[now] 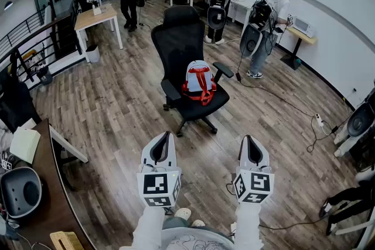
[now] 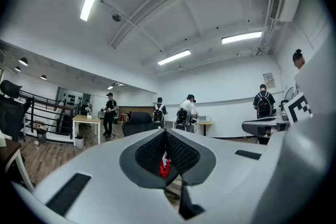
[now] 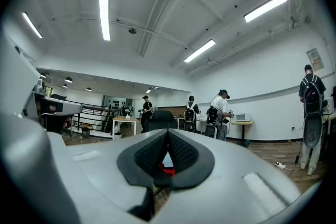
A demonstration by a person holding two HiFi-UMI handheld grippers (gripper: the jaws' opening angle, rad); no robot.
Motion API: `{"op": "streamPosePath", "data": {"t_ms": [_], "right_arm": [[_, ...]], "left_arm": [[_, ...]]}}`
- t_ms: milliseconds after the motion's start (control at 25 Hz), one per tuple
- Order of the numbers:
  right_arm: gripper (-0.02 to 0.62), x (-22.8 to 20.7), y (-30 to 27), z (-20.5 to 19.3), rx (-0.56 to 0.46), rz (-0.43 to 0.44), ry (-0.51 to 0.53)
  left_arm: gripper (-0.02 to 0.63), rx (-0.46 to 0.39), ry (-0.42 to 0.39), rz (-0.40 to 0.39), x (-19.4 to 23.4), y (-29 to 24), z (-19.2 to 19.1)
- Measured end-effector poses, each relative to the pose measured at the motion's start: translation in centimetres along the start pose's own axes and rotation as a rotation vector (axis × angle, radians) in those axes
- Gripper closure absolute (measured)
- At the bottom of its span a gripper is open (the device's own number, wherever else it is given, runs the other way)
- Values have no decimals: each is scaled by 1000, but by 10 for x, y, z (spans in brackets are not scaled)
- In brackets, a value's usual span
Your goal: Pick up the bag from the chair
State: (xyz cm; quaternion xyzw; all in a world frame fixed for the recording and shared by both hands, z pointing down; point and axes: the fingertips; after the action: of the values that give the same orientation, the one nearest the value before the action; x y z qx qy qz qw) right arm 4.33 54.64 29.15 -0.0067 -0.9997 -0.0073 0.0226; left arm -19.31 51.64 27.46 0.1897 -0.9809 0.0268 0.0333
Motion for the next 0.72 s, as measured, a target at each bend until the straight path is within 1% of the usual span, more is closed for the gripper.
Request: {"op": "streamPosePath", "data": {"t_ms": [440, 720], "right_arm": [[586, 6, -15, -5, 6, -14, -13], [585, 14, -40, -3, -14, -30, -18]], "left_arm": [[600, 3, -10, -13, 13, -13, 0], [600, -6, -18, -41, 29, -36, 6]]}}
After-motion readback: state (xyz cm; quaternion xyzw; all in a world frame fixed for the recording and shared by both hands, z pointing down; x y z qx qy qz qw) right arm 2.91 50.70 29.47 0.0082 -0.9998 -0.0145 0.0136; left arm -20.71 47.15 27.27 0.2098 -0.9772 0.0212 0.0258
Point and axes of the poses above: the fingertips, and each gripper's own axes: y backward along the fingers, x to its left, z out of its top, and after that the axes turned 3 degrees about y, right-handed
